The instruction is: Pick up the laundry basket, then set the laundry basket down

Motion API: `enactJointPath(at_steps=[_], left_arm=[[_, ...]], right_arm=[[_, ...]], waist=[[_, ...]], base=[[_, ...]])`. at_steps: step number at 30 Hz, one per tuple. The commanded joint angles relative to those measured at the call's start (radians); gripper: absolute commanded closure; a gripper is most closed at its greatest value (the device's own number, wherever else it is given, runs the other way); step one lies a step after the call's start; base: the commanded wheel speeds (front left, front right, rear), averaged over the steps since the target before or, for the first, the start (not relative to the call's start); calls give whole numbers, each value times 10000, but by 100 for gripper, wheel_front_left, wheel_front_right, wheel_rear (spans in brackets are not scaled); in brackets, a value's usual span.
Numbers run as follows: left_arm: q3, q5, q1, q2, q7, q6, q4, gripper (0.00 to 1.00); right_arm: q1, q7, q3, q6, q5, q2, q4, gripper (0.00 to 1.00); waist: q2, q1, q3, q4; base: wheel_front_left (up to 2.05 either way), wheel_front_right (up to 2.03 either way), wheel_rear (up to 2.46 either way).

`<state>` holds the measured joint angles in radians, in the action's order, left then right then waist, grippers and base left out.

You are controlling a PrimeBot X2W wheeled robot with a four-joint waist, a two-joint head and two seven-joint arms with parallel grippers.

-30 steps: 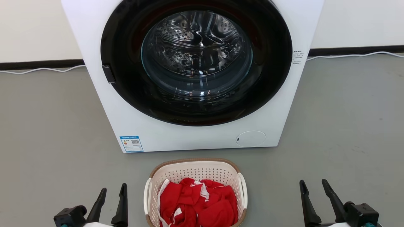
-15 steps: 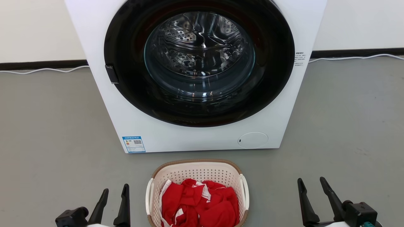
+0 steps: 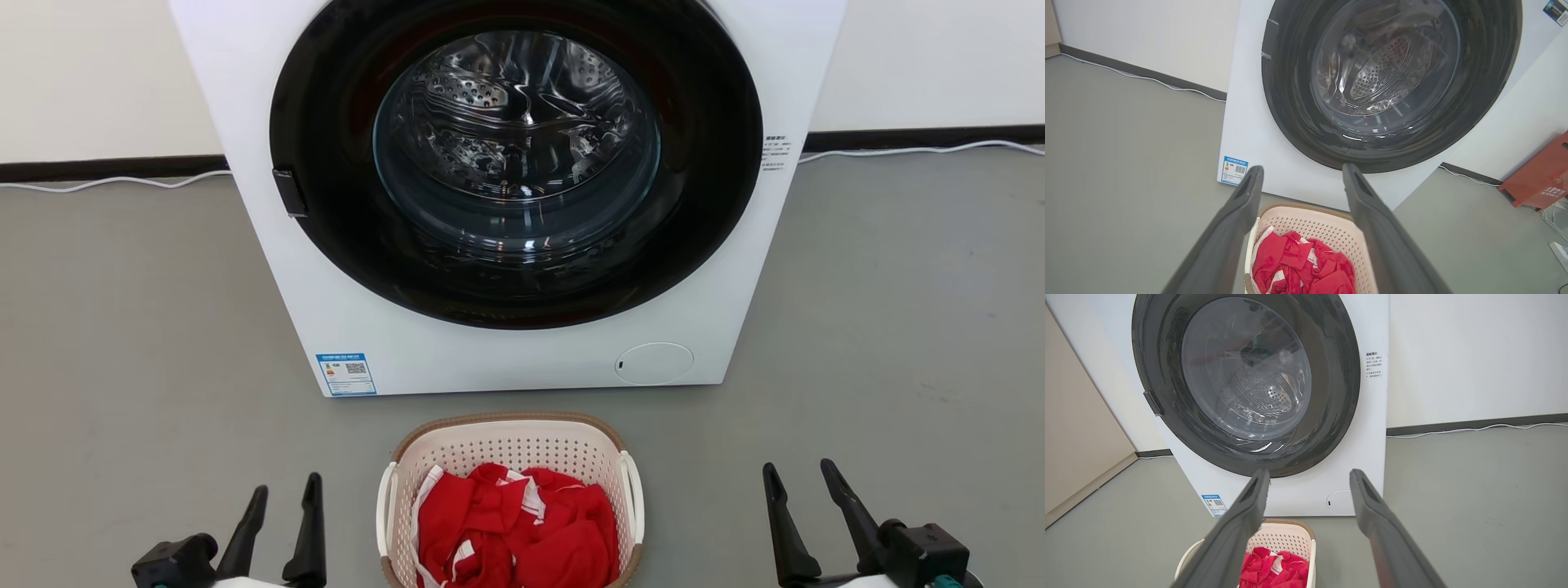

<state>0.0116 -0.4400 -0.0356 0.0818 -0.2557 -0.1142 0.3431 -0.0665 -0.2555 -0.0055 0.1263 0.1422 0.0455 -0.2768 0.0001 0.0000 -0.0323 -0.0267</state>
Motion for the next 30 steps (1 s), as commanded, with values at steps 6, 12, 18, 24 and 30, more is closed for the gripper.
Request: enactJointPath(at_steps=[6, 12, 18, 24, 30], left_arm=[[-325, 119, 161, 261, -14, 273, -225, 0], [-330, 164, 190, 386, -14, 363, -192, 0], [-322, 146, 189, 447, -17, 401, -169, 0], [-357, 97, 205, 499, -20, 472, -156, 0], [-31, 83, -33, 334, 14, 392, 268, 100]], right_arm=[[244, -63, 279, 44, -46, 47, 239, 0], [264, -63, 294, 44, -40, 47, 230, 0], [275, -63, 309, 44, -13, 47, 210, 0], [299, -63, 338, 44, -17, 47, 210, 0], [-33, 7, 89, -2, 23, -9, -217, 100]], waist=[[-1, 0, 65, -50], [-1, 0, 112, -45], [-1, 0, 129, -9], [-1, 0, 135, 16], [-1, 0, 147, 24]], base=[[0, 0, 0], [0, 0, 0], [0, 0, 0], [0, 0, 0], [0, 0, 0]])
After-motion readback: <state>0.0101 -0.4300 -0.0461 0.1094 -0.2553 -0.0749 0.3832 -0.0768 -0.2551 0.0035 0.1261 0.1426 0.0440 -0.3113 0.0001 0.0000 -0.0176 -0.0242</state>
